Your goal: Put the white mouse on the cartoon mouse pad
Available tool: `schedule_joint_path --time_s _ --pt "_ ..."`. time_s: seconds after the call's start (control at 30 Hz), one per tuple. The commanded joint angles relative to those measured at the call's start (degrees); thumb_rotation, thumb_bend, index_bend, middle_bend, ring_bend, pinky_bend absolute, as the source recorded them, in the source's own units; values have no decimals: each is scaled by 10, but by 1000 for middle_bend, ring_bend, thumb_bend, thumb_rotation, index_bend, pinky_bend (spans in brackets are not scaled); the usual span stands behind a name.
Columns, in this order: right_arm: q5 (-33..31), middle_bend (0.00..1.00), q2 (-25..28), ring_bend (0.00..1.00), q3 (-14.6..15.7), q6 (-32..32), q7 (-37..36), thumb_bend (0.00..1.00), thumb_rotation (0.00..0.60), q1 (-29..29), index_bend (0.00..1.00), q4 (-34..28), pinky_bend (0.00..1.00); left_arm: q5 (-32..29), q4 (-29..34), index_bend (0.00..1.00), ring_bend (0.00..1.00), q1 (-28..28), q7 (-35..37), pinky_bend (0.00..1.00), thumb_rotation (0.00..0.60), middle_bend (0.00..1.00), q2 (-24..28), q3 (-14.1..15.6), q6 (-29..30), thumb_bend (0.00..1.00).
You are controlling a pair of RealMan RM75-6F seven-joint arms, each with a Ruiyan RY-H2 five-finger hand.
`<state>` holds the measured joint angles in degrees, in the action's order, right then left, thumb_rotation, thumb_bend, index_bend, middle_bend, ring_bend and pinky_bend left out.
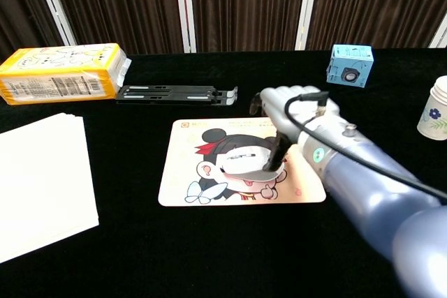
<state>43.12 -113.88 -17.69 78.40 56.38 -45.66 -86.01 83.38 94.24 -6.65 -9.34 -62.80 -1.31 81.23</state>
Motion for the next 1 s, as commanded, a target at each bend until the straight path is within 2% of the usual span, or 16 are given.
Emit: schedule_joint_path --time_s 0.03,0.23,0.33,0.47,0.63,0.8,1.0 --pt "36 147 42 54 18 19 -8 64 600 18 195 -30 126 1 0 60 0 0 1 0 600 0 0 1 0 161" --pt "102 75 169 0 70 37 -56 64 600 78 195 -106 4 4 0 49 0 0 0 0 600 0 1 2 0 159" --pt "131 37 244 0 101 43 -99 64 600 116 195 -144 0 4 1 33 0 0 -4 0 600 0 -1 1 1 159" --pt "178 11 305 0 131 45 -155 63 600 150 196 -171 0 4 2 31 0 1 -6 0 600 0 -2 1 3 159" --pt "251 7 351 0 168 75 -202 63 600 190 195 -184 0 6 2 15 0 1 -6 0 600 0 -4 2 4 159" --pt "296 0 378 0 195 108 -230 64 600 228 195 -179 0 9 5 0 0 -1 -5 0 600 0 -5 2 3 160" --pt "322 0 387 0 198 128 -293 65 600 260 195 -139 0 10 25 1 0 -22 -23 0 600 0 3 -4 -22 160"
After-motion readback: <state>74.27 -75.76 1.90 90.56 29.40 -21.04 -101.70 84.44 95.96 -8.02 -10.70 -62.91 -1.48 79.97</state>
